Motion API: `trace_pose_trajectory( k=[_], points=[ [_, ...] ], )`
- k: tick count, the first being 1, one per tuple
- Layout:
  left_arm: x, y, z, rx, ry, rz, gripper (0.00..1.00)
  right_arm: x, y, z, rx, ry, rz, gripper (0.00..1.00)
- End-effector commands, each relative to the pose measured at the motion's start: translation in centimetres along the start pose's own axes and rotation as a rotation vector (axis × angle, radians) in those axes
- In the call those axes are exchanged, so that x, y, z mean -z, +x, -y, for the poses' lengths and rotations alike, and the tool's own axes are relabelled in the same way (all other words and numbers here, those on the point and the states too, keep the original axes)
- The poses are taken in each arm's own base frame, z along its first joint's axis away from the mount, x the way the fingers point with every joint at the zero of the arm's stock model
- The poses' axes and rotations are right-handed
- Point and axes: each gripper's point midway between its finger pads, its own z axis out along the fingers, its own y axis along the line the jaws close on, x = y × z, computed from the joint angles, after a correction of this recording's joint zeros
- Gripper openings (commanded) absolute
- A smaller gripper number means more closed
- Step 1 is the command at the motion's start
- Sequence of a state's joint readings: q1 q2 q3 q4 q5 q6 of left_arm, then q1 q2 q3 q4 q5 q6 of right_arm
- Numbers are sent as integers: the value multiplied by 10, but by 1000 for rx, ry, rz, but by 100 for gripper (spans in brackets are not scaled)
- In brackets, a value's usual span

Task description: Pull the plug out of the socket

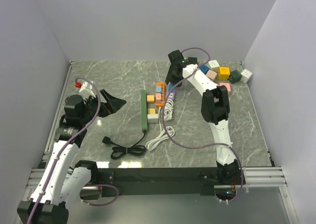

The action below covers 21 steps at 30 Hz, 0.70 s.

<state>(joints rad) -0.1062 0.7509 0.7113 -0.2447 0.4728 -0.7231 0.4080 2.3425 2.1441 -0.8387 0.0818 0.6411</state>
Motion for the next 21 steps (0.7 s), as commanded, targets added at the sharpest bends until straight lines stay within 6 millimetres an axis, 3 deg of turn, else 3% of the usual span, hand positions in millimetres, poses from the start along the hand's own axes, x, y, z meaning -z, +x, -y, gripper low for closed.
trace_pose_trajectory(
  k=[1,2,8,10,14,21],
  points=[
    [-4,-6,20,-21,76,7,98,-9,6,-5,31,-22,-24,50],
    [-6,-5,20,-18,77,-2,98,-9,6,-6,36,-25,-23,39],
    [-20,0,34,-30,107,-54,98,-18,9,4,28,-13,-61,0],
    [-29,4,40,-38,111,-85,98,-11,11,18,-3,-17,-73,0],
    [-47,18,53,-58,126,-149,97,19,34,23,8,-208,-114,0],
    [-92,70,80,-74,154,-277,95,77,102,53,190,-329,-221,0]
  ],
)
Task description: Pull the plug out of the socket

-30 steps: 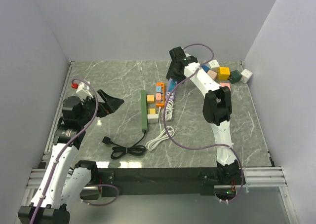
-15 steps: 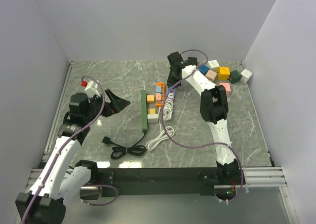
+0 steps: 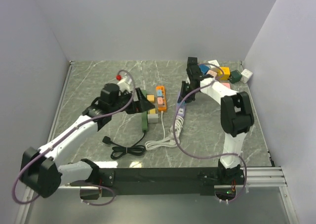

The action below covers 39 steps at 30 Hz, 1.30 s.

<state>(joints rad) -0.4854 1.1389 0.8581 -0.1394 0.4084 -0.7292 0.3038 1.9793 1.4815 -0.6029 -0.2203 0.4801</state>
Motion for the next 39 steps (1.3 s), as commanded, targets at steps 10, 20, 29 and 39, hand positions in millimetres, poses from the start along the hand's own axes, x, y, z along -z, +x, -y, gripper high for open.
trace_pose_trajectory(
  k=[10,20,29,39],
  points=[
    [-87,1,24,29,34,-15,90,88,91,-25,139,-318,-4,0],
    [-117,17,25,27,40,-87,87,125,77,-10,68,-250,207,0],
    [-73,-8,52,-6,61,12,89,119,-84,87,-334,139,421,0],
    [-47,-2,22,30,-50,27,89,69,-206,163,-659,263,514,35]
  ],
)
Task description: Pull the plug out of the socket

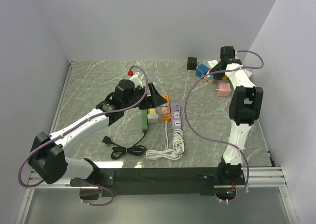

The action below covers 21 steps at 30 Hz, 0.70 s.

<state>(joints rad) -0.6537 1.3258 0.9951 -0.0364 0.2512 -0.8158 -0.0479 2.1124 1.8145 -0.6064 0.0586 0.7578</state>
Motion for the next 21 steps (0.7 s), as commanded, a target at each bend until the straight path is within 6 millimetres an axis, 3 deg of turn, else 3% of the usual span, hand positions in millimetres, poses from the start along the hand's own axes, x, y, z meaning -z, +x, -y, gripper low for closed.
trace_pose_trajectory(
  k=[1,4,9,13,15,16,21],
  points=[
    [9,1,-20,25,-76,13,89,-10,-36,-6,-103,31,57,41],
    [15,-6,-28,28,-95,43,89,-24,-50,-13,-118,6,80,56],
    [22,-22,-41,38,-129,76,89,-13,-70,-17,-139,-62,88,87],
    [27,-27,-46,31,-141,95,89,18,-73,-22,-102,-135,67,92],
    [30,-29,-51,33,-151,104,89,47,-66,-26,-72,-185,65,93],
    [31,-30,-51,34,-151,110,89,73,-68,-31,-47,-216,87,93],
    [38,-31,-62,37,-173,124,89,106,7,-17,127,-152,-24,95]
  ],
)
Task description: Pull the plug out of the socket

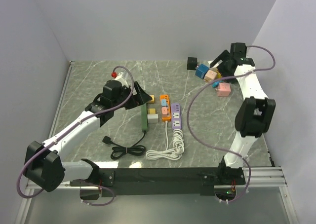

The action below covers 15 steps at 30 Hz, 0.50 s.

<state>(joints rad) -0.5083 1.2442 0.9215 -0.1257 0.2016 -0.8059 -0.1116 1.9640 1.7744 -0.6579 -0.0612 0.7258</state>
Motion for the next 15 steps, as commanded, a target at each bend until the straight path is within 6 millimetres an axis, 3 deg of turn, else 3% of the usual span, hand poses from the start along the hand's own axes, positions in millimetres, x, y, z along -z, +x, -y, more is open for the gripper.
trace_pose_trajectory(
  k=[1,2,3,6,7,9,10,13,15],
  points=[
    [11,-9,0,-22,4,43,89,51,42,-21,177,-51,-32,95],
    [12,-9,-5,-17,-8,41,90,54,56,-15,191,-63,-54,95],
    [14,-9,-5,-19,-6,43,89,59,88,-33,262,-130,-99,95],
    [22,-8,-8,-19,-11,57,89,69,145,-51,450,-212,-191,95],
    [27,-10,-7,-20,-7,70,90,72,176,-67,557,-248,-232,94],
    [30,-6,-12,-14,-16,65,90,74,202,-75,646,-268,-273,92],
    [35,-8,-11,-14,-11,77,90,75,228,-83,701,-292,-306,91],
    [42,-1,-17,1,-14,85,90,71,259,-102,815,-310,-310,90],
    [48,1,-17,7,-5,95,90,55,278,-97,877,-255,-347,89]
  ],
)
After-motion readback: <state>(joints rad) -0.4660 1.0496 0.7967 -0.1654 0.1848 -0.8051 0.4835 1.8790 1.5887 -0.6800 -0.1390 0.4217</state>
